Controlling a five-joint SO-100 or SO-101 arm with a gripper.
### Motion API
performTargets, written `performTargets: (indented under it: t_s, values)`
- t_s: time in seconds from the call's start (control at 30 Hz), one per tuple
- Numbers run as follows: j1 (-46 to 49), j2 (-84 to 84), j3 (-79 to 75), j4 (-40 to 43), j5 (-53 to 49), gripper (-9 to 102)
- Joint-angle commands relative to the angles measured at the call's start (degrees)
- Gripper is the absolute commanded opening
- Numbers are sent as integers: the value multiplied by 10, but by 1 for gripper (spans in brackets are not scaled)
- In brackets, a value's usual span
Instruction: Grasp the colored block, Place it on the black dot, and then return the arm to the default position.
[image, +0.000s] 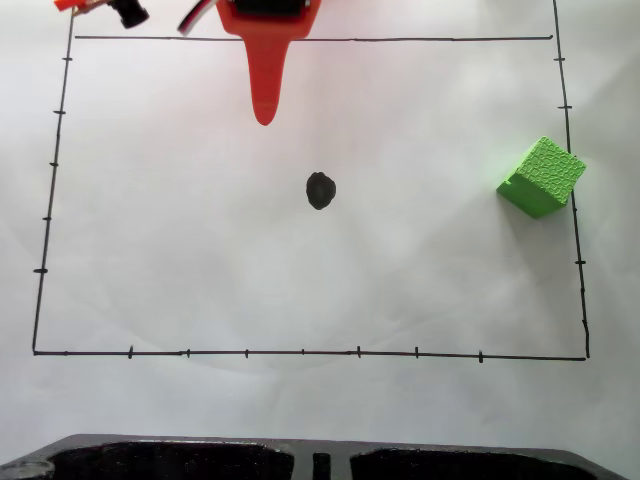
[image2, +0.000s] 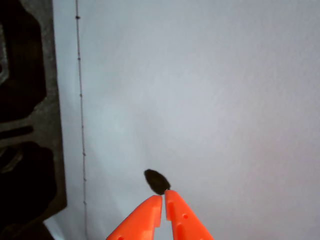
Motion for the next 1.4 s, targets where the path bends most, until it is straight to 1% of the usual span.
performTargets:
  t_s: [0.0, 0.83, 1.13, 1.33, 1.37]
  values:
    - [1, 8, -3, 4, -2, 0]
    - [1, 8, -3, 4, -3, 0]
    - [-47, 8, -4, 3, -62, 0]
    - [-65, -18, -10, -12, -78, 0]
    - [-69, -27, -13, -13, -69, 0]
